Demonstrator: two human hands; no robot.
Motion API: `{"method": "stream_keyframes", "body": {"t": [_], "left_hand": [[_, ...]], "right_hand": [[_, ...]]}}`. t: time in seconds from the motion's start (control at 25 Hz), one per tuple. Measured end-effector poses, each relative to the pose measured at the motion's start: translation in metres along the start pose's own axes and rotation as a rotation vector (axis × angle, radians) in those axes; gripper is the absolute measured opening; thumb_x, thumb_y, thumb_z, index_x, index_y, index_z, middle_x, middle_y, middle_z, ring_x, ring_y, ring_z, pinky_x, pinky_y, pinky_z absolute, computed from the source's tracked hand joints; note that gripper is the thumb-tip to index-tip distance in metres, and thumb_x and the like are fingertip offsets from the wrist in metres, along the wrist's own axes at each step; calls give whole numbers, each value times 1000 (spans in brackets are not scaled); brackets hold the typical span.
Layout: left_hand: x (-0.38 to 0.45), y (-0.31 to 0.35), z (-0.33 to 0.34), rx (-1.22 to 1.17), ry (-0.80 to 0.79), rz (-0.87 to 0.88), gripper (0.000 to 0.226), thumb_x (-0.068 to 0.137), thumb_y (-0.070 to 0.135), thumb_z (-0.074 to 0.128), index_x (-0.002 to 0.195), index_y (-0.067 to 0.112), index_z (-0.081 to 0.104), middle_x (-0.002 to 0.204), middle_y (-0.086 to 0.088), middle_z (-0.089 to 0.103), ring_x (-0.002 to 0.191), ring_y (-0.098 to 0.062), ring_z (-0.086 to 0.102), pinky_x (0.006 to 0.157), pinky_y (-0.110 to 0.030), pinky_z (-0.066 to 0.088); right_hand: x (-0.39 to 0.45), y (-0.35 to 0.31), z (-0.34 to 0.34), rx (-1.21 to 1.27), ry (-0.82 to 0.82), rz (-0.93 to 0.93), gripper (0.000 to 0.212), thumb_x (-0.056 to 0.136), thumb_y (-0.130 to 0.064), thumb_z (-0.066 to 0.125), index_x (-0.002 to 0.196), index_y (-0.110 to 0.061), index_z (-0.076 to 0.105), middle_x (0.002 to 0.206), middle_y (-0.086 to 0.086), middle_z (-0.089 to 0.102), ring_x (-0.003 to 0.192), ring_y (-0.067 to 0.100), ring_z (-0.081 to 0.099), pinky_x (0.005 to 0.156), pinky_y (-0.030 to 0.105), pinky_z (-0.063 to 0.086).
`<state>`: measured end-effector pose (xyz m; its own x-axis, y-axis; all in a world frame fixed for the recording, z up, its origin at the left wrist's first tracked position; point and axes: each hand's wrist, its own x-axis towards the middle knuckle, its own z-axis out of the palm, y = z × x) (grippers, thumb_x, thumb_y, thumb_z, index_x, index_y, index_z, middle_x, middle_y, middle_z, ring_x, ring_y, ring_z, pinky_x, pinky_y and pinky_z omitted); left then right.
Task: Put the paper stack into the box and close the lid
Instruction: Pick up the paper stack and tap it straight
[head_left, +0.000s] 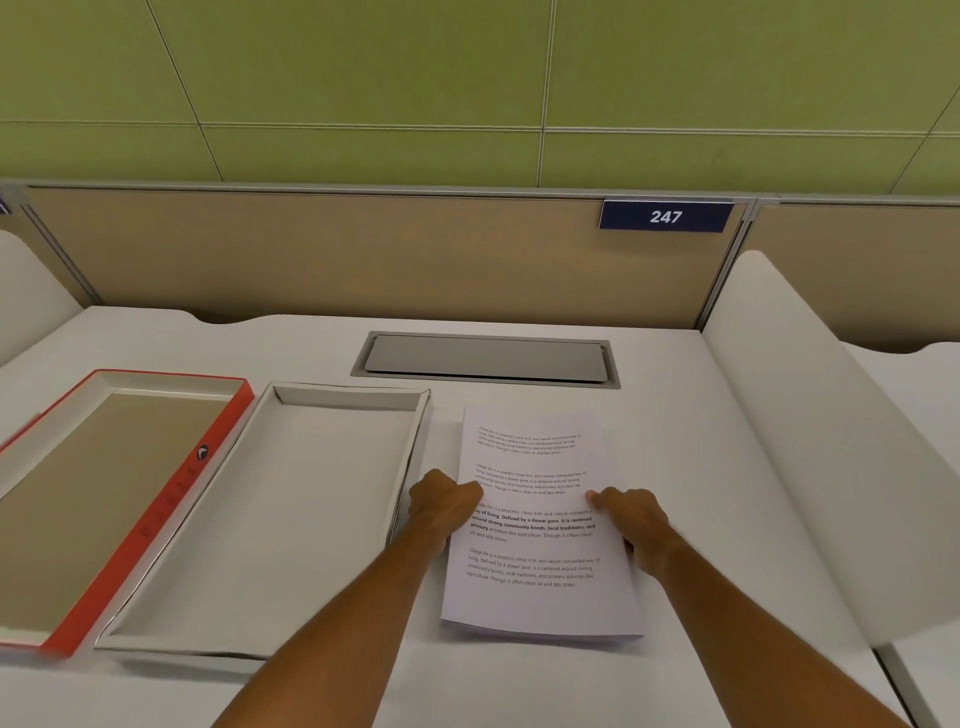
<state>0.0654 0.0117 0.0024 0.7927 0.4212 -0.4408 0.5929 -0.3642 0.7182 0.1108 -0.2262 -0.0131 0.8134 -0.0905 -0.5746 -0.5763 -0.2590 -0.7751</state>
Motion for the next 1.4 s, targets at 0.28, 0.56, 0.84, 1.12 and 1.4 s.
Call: {"method": "stream_keyframes", "body": {"t": [0.28,0.56,0.84,1.12,1.4], "left_hand": [[9,-4,-5,-165,-31,-91,15,84,16,67,95,6,67,84,-6,72,68,-18,68,49,-26,52],[7,-2,-18,-345,-121,9,9,86,4,66,94,8,69,104,-14,75,88,-26,73,80,-41,61],[-20,27,-50,-425,-54,331,21,84,2,69,100,14,64,103,-9,72,96,-24,70,85,-40,59],[-37,19,-56,-325,-3,448,22,84,9,72,97,24,61,101,2,72,95,-17,68,86,-37,56],[-60,50,-62,-429,-3,561,34,79,14,71,111,19,59,105,-8,69,95,-24,67,79,-38,58]], "right_hand": [[4,-4,-11,34,-81,35,12,92,-10,58,99,-1,62,88,14,72,76,29,68,65,36,54],[-6,-11,-14,-43,-121,-128,20,98,-10,50,109,-1,64,108,15,74,89,27,71,82,47,60],[-34,-44,-36,83,-94,-499,17,96,-3,53,102,-14,64,108,9,74,93,21,73,66,25,58],[-46,-35,-43,122,-145,-623,25,94,8,51,113,-5,59,114,9,72,106,24,69,76,25,58],[-73,-62,-44,189,-164,-696,33,80,-9,60,113,-11,65,105,2,75,97,22,71,76,32,60]]}}
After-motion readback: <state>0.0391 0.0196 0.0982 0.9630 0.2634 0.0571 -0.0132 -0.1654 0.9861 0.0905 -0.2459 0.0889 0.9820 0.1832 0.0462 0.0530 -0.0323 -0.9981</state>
